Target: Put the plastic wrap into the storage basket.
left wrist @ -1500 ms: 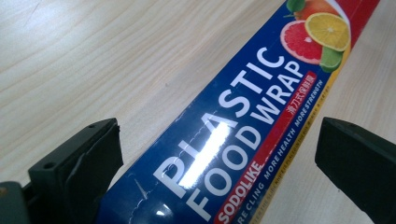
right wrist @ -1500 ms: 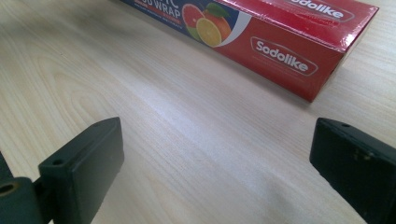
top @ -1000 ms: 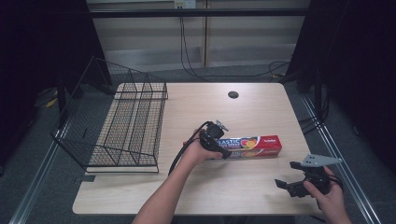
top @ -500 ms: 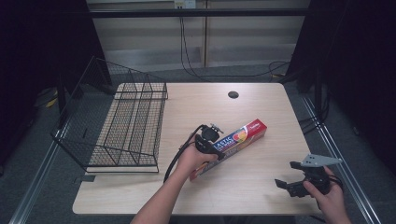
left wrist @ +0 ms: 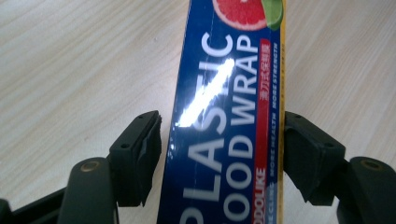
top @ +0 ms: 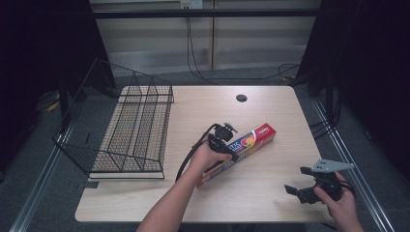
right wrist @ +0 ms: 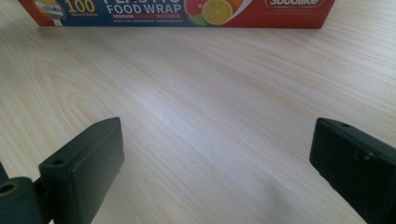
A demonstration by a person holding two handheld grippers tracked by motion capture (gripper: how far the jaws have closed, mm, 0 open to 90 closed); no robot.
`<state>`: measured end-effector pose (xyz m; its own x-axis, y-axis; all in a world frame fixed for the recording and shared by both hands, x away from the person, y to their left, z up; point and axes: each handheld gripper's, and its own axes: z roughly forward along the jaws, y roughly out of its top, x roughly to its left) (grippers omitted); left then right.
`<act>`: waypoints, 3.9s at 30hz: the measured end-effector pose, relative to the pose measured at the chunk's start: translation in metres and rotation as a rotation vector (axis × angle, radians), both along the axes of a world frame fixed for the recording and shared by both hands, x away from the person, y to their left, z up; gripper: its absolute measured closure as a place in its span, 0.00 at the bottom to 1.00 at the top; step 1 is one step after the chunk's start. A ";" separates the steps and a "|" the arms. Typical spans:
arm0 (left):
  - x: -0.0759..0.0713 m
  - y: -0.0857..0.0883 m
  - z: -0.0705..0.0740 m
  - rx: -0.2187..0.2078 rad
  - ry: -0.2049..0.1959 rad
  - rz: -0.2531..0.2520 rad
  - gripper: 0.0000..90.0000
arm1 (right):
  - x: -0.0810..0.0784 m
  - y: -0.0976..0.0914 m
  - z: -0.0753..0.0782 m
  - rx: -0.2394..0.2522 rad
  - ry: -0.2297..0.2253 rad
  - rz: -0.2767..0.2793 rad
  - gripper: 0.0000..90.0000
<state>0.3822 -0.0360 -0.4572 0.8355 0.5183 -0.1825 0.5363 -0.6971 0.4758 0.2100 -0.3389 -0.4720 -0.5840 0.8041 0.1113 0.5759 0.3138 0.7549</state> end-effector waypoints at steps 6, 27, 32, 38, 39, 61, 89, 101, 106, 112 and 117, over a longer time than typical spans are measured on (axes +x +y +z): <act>0.003 -0.011 -0.003 -0.009 0.009 -0.002 0.36 | 0.000 0.001 0.000 -0.001 -0.002 0.004 0.03; 0.013 -0.006 0.026 0.055 0.077 0.068 0.49 | 0.001 0.003 0.000 -0.001 -0.004 0.012 0.03; 0.018 0.008 0.044 0.045 0.072 0.117 0.49 | 0.001 0.004 0.001 -0.002 -0.008 0.016 0.03; 0.022 0.023 0.059 0.048 0.094 0.158 0.49 | 0.001 0.003 0.002 0.001 -0.007 0.012 0.03; 0.022 0.025 0.060 0.042 0.085 0.174 0.49 | 0.000 0.003 0.002 0.001 -0.007 0.013 0.03; 0.036 0.059 0.092 0.054 0.096 0.272 0.49 | 0.001 0.005 0.001 0.002 -0.014 0.019 0.03; 0.045 0.102 0.133 0.058 0.073 0.389 0.49 | 0.001 0.005 0.002 0.002 -0.016 0.016 0.03; 0.046 0.120 0.150 0.052 0.068 0.444 0.49 | 0.000 0.005 0.002 -0.002 -0.019 0.016 0.03; 0.047 0.127 0.157 0.058 0.069 0.451 0.49 | 0.000 0.005 0.002 -0.001 -0.016 0.017 0.03; 0.048 0.133 0.162 0.038 0.070 0.470 0.49 | 0.000 0.006 0.002 -0.005 -0.014 0.020 0.03; 0.049 0.141 0.168 0.043 0.062 0.500 0.49 | -0.001 0.006 0.003 0.000 -0.010 0.016 0.03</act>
